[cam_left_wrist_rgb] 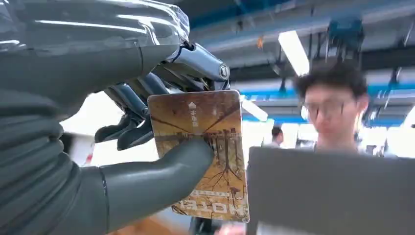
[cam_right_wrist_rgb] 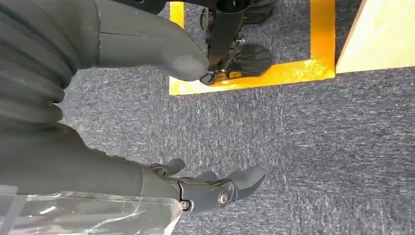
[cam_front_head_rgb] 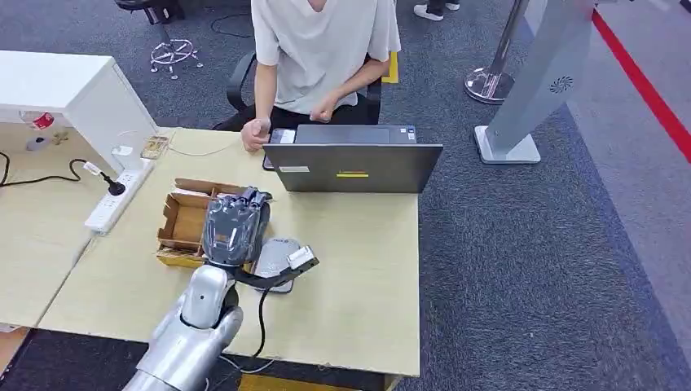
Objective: Pass the card to the sensor for recognition and then transmit it.
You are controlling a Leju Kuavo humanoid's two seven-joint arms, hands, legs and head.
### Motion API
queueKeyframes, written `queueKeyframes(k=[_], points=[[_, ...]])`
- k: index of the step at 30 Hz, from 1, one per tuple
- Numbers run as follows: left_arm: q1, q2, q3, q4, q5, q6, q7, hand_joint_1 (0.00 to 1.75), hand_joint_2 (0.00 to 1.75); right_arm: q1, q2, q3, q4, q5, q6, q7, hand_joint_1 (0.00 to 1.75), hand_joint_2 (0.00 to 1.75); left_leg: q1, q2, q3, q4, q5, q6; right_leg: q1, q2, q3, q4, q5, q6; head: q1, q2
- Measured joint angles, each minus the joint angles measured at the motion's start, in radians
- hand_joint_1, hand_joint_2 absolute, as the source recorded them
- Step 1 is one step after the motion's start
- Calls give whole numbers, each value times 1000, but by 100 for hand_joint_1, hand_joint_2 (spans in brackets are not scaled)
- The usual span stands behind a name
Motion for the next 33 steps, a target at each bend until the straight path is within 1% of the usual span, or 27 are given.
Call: queueKeyframes(k=[2, 4, 7, 9, 16, 19, 20, 25, 29, 33], points=[[-49, 24, 5, -1, -2, -25, 9, 175, 175, -5, 0, 1, 0, 6, 0, 6, 0, 175, 0, 0, 0, 0, 1, -1, 0, 0, 0, 0, 0, 0, 1, 0], [-109, 58, 14, 5, -2, -51, 12, 175, 175, -11, 1, 1, 0, 13, 5, 8, 0, 175, 0, 0, 0, 0, 1, -1, 0, 0, 0, 1, 0, -1, 0, 0], [-209, 103, 26, 49, -3, -79, 23, 175, 175, -17, 1, 2, 0, 18, 12, 10, 0, 175, 0, 0, 0, 0, 2, -1, 0, 0, 0, 1, 1, -1, 0, 0], [-262, 126, 26, 77, -3, -87, 28, 175, 175, -22, 1, 2, 0, 21, 12, 13, 0, 175, 0, 0, 0, 0, 2, -1, 0, 0, 0, 2, 1, -1, 0, 0], [-327, 153, 26, 125, -3, -85, 29, 175, 175, -28, 2, 2, 0, 23, 14, 11, 0, 175, 0, 0, -1, 0, 2, -1, 0, 1, -1, 1, 1, -1, 0, 0], [-357, 157, 26, 142, -1, -88, 17, 175, 175, -28, 4, 2, 0, 26, 14, 12, 0, 175, 0, 0, -1, 0, 2, -1, 0, 0, -1, 1, 1, -1, 0, 0], [-365, 157, 26, 145, -1, -93, 11, 0, 175, -28, 5, 2, 0, 26, 14, 12, 0, 175, 0, 0, -1, 0, 2, -1, 0, 0, -1, 1, 1, -1, 0, 0], [-378, 149, 26, 161, -1, -131, 8, 0, 175, -28, 7, 2, 0, 28, 15, 8, 0, 175, 0, 0, -1, 0, 2, -1, 0, 1, -1, 1, 1, -1, 0, 0], [-377, 149, 26, 172, 2, -132, 3, 0, 175, -27, 8, 1, 0, 28, 14, 8, 0, 175, 0, 0, -1, 0, 2, -1, 0, 1, -1, 1, 1, -1, 1, 0], [-365, 149, 26, 176, 18, -132, -18, 0, 175, -26, 8, -2, 0, 26, 14, 8, 0, 175, 0, 0, -1, 0, 2, -1, 0, 1, -1, 1, 1, -1, 1, 0]])
